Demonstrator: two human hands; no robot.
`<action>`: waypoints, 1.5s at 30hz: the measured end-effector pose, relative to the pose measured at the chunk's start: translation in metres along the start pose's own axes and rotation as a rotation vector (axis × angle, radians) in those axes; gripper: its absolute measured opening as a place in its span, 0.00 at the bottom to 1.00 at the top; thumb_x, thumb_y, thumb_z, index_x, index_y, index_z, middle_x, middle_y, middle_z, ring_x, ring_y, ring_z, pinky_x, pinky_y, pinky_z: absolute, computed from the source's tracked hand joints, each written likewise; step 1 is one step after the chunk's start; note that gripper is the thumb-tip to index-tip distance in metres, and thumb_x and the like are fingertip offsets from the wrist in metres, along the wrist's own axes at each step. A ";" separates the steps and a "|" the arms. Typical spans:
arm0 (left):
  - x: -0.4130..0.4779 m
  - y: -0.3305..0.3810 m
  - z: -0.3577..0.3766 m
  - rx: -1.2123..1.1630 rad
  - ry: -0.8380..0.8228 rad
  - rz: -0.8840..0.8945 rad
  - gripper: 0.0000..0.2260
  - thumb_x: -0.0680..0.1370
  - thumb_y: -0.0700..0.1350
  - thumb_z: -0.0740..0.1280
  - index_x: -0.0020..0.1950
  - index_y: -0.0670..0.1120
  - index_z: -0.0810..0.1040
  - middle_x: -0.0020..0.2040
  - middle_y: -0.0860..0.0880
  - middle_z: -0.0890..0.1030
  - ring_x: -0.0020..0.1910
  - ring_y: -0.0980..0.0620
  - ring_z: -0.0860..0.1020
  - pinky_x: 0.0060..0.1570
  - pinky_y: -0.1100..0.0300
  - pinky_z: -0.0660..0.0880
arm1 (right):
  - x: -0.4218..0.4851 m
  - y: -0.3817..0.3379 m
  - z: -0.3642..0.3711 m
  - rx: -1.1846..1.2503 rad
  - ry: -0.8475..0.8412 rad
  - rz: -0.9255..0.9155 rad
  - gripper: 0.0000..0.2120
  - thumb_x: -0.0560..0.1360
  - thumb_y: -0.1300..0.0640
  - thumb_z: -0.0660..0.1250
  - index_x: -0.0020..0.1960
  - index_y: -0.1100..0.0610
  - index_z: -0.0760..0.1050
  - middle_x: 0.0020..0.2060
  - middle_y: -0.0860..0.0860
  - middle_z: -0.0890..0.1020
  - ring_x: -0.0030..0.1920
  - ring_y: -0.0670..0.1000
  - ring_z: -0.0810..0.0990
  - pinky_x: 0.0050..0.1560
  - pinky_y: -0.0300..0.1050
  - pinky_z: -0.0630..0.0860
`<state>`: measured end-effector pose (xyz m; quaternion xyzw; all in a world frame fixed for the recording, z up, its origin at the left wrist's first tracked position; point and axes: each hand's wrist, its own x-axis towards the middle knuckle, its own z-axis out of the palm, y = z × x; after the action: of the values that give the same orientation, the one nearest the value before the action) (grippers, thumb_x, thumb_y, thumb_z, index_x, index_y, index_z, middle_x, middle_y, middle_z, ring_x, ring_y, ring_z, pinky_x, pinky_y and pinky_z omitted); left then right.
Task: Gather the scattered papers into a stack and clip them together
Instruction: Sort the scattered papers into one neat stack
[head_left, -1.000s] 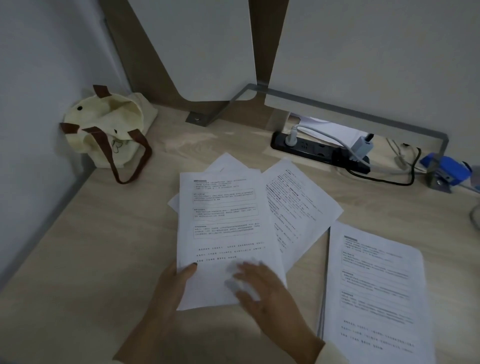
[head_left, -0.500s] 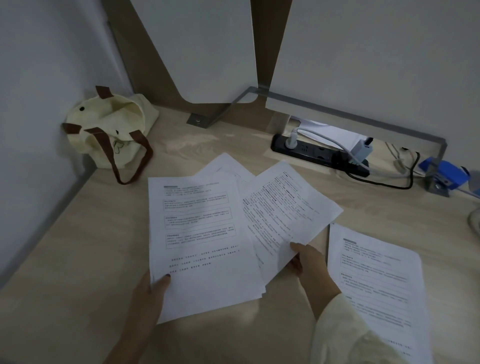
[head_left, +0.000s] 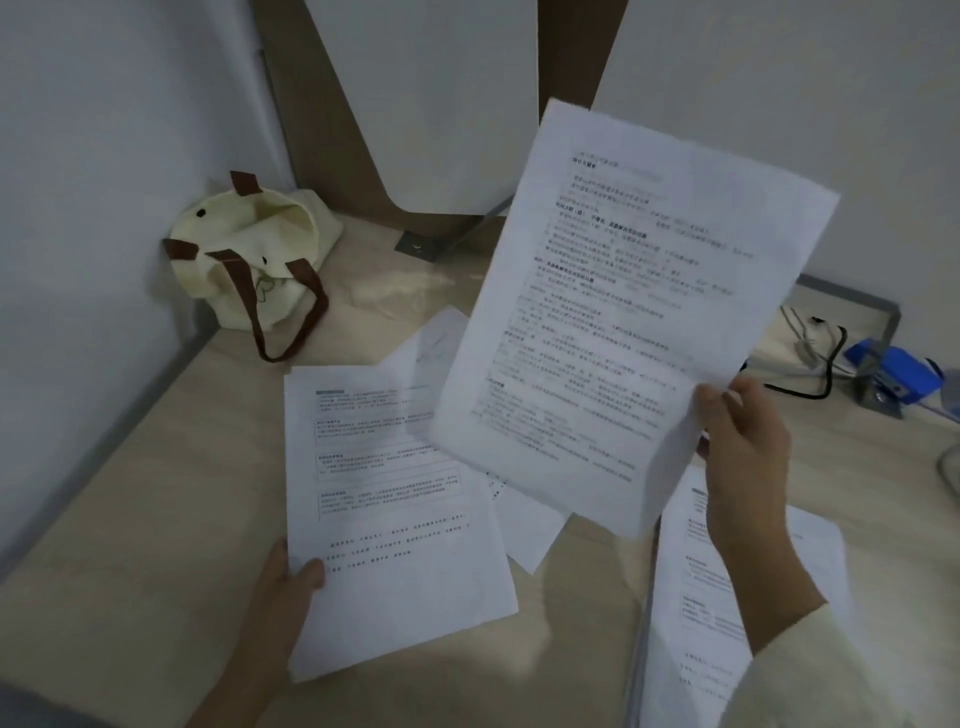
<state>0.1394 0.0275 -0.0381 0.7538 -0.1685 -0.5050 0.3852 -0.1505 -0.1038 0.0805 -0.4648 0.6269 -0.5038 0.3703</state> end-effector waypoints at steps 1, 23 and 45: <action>-0.003 0.002 -0.002 -0.032 -0.007 -0.014 0.20 0.64 0.41 0.62 0.55 0.43 0.73 0.50 0.42 0.78 0.44 0.44 0.74 0.40 0.54 0.70 | 0.001 0.003 0.000 -0.002 -0.060 0.062 0.07 0.78 0.61 0.58 0.48 0.55 0.75 0.42 0.52 0.81 0.43 0.49 0.78 0.44 0.45 0.75; 0.008 -0.021 -0.037 -0.015 0.183 0.096 0.17 0.79 0.40 0.60 0.68 0.41 0.69 0.61 0.43 0.76 0.58 0.44 0.74 0.60 0.47 0.70 | 0.045 0.103 0.077 -0.996 -0.415 0.164 0.37 0.70 0.51 0.71 0.72 0.59 0.57 0.68 0.61 0.64 0.68 0.63 0.62 0.66 0.57 0.64; -0.005 -0.022 -0.032 -0.024 0.155 0.093 0.18 0.79 0.42 0.60 0.69 0.42 0.68 0.65 0.43 0.74 0.63 0.42 0.72 0.65 0.46 0.67 | 0.015 0.065 0.010 0.071 -0.100 0.468 0.15 0.75 0.62 0.62 0.62 0.58 0.71 0.49 0.53 0.80 0.48 0.55 0.79 0.42 0.48 0.78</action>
<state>0.1626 0.0574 -0.0454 0.7772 -0.1670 -0.4287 0.4293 -0.1589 -0.1177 0.0153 -0.3178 0.6803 -0.4026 0.5236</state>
